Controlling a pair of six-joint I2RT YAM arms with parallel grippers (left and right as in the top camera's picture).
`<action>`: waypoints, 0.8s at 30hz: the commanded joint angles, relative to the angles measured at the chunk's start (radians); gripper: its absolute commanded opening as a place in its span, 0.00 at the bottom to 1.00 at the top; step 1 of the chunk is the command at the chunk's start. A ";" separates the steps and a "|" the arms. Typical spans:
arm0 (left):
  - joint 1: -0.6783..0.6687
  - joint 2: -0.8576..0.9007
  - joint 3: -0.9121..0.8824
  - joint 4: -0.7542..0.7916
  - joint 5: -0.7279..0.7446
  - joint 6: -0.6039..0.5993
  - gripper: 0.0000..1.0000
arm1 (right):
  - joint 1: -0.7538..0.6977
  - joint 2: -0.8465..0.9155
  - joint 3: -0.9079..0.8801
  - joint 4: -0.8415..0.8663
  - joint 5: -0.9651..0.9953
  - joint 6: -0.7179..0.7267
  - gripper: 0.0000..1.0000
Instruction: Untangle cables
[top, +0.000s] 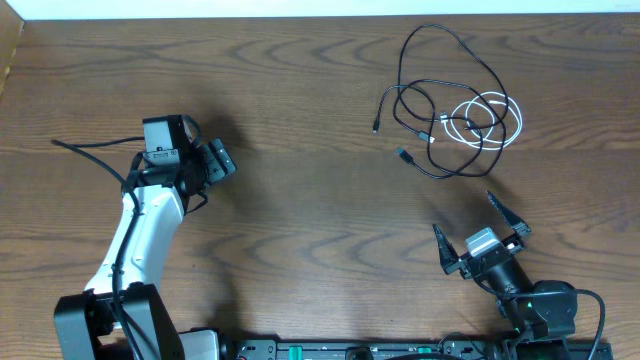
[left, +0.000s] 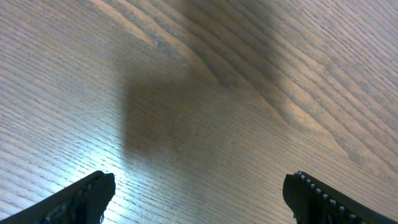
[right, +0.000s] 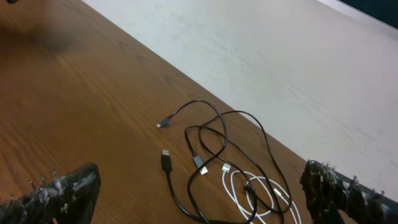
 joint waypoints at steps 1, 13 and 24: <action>-0.003 -0.029 0.005 -0.005 -0.028 0.018 0.92 | -0.006 -0.007 -0.002 -0.005 0.013 0.013 0.99; -0.003 -0.069 0.001 0.106 -0.025 0.130 0.92 | -0.006 -0.007 -0.002 -0.005 0.013 0.013 0.99; -0.005 -0.069 -0.201 0.494 0.063 0.129 0.92 | -0.006 -0.007 -0.002 -0.005 0.013 0.013 0.99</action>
